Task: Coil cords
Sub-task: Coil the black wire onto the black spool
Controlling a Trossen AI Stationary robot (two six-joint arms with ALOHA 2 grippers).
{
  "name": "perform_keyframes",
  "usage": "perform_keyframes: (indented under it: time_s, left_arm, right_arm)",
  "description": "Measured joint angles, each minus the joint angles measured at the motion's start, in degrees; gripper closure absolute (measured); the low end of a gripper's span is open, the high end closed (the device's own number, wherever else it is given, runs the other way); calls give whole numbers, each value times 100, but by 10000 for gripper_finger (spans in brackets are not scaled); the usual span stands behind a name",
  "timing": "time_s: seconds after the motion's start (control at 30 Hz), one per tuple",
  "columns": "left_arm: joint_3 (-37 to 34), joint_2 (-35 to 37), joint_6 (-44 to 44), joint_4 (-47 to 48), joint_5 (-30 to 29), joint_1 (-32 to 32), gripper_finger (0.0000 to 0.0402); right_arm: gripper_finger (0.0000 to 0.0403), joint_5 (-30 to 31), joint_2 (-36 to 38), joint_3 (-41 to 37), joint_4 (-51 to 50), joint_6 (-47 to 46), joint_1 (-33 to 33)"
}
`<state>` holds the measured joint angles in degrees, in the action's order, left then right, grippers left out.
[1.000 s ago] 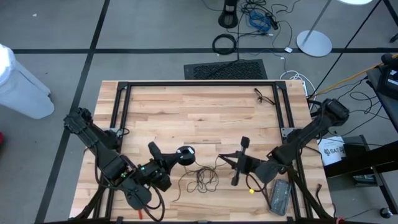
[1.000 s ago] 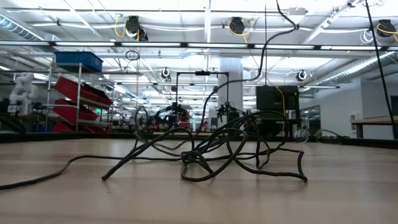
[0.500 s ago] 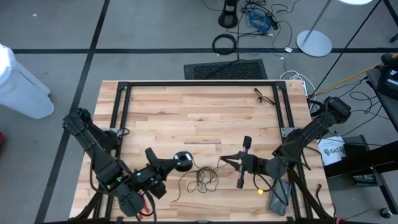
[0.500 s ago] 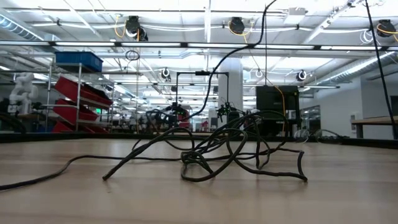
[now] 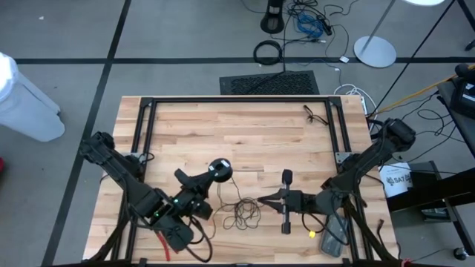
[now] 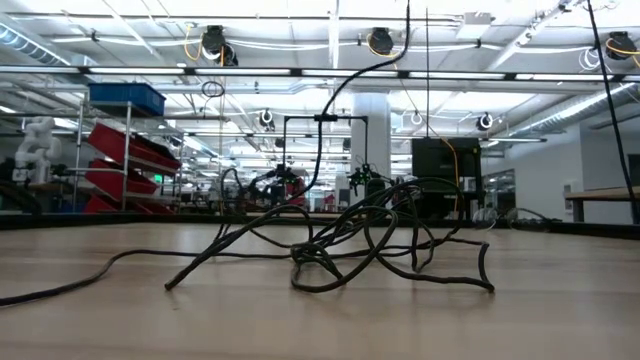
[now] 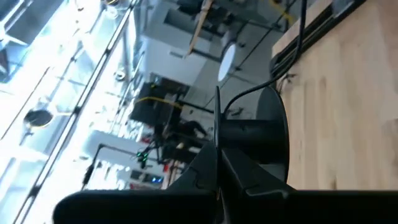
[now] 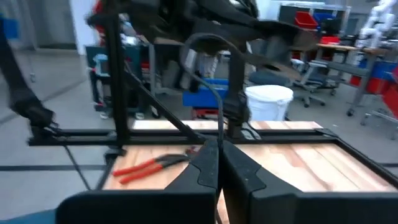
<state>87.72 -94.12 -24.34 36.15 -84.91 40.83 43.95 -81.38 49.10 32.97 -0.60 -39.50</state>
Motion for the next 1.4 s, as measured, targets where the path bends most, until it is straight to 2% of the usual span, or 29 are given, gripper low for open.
perform_keyframes:
  time_s: [0.27, 0.6, 0.83, 1.07, 1.4]
  left_arm:
    - [0, -288, -4, -1016, -229, -328, 400]
    - [0, -309, 0, -2035, -223, -529, 400]
    - [0, -309, 151, -2106, -3, -519, 400]
    - [0, -309, 154, -2654, 609, -517, 400]
    - [0, -309, 120, -3188, 898, -301, 400]
  right_arm:
    - [403, -86, -370, 0, 782, 274, 42]
    - [403, -541, -839, 236, 877, 129, 349]
    - [403, -683, -1461, 925, 453, 293, 479]
    - [403, -677, -1903, 1601, -299, 435, 674]
    - [403, -492, -1939, 1692, -716, 577, 892]
